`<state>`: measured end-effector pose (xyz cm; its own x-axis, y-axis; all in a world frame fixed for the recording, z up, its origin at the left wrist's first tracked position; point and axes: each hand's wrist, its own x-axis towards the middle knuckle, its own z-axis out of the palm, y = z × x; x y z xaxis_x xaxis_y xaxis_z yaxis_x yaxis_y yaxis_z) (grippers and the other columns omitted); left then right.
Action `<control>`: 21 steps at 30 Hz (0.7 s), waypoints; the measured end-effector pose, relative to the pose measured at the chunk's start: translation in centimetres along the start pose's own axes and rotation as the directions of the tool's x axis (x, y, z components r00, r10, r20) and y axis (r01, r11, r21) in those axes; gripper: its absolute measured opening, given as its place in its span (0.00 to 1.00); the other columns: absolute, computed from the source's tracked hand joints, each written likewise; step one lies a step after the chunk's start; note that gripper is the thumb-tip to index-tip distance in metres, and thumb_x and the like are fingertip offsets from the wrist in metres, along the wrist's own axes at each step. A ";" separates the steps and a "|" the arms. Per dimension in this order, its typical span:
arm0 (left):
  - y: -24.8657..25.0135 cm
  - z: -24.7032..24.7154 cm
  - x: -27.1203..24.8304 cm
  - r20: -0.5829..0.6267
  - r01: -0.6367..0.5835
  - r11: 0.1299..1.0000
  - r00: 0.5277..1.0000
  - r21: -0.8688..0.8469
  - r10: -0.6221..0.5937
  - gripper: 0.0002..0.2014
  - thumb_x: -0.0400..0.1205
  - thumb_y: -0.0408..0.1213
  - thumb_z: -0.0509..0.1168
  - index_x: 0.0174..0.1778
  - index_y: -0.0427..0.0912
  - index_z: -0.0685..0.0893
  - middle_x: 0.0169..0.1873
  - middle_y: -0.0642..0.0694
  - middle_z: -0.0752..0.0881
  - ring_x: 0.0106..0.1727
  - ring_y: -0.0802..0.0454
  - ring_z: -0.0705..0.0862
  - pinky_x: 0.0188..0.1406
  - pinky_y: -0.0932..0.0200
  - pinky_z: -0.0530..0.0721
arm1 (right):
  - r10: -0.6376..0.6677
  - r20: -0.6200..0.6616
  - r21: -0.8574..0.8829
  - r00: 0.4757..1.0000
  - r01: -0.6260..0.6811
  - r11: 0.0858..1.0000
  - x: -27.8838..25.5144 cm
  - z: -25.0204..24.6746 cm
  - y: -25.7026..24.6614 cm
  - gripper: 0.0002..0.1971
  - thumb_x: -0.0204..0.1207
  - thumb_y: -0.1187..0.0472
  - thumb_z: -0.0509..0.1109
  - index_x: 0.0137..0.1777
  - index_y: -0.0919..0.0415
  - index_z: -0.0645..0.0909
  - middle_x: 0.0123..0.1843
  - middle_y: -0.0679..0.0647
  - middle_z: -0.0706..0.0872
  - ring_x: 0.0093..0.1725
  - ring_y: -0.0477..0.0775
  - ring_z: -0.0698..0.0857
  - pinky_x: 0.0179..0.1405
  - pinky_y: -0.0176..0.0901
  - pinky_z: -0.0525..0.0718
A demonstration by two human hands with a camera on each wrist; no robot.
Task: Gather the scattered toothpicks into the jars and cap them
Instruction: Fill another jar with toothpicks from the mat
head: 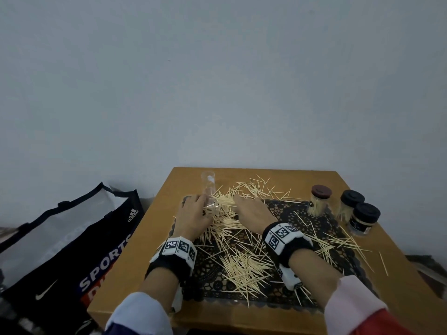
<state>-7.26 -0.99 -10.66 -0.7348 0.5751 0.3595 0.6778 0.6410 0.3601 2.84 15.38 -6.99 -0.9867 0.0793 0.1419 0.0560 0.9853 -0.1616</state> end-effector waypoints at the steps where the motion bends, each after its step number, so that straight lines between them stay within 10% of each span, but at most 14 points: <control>1: 0.0 0.0 0.0 0.001 0.007 1.000 1.000 -0.013 -0.007 0.15 0.79 0.50 0.69 0.57 0.48 0.80 0.49 0.52 0.80 0.53 0.50 0.79 0.58 0.48 0.78 | -0.005 0.012 0.004 1.000 0.005 1.000 0.0 0.0 0.0 0.10 0.87 0.62 0.56 0.65 0.62 0.69 0.34 0.43 0.73 0.37 0.48 0.75 0.62 0.50 0.74; 7: 0.3 -0.1 0.1 -0.006 0.019 0.995 1.000 -0.100 -0.020 0.15 0.76 0.45 0.71 0.55 0.45 0.79 0.47 0.51 0.79 0.50 0.49 0.79 0.53 0.49 0.81 | -0.007 0.019 -0.008 1.000 0.007 1.000 -0.3 -0.3 0.0 0.09 0.85 0.64 0.57 0.63 0.61 0.69 0.52 0.54 0.87 0.50 0.56 0.84 0.55 0.49 0.75; 21: 1.1 -0.4 0.0 0.117 -0.113 0.994 0.987 -0.007 0.113 0.23 0.79 0.48 0.68 0.70 0.48 0.78 0.55 0.52 0.80 0.54 0.53 0.78 0.49 0.59 0.76 | -0.104 0.013 -0.131 0.994 0.105 0.986 0.0 0.6 -0.3 0.12 0.82 0.68 0.59 0.63 0.60 0.70 0.53 0.56 0.82 0.48 0.56 0.80 0.38 0.45 0.72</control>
<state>-6.53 -0.46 -9.90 -0.6512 0.6992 0.2949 0.7566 0.5682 0.3236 2.70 14.95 -7.54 -0.9890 -0.0256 0.1454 -0.0283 0.9995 -0.0166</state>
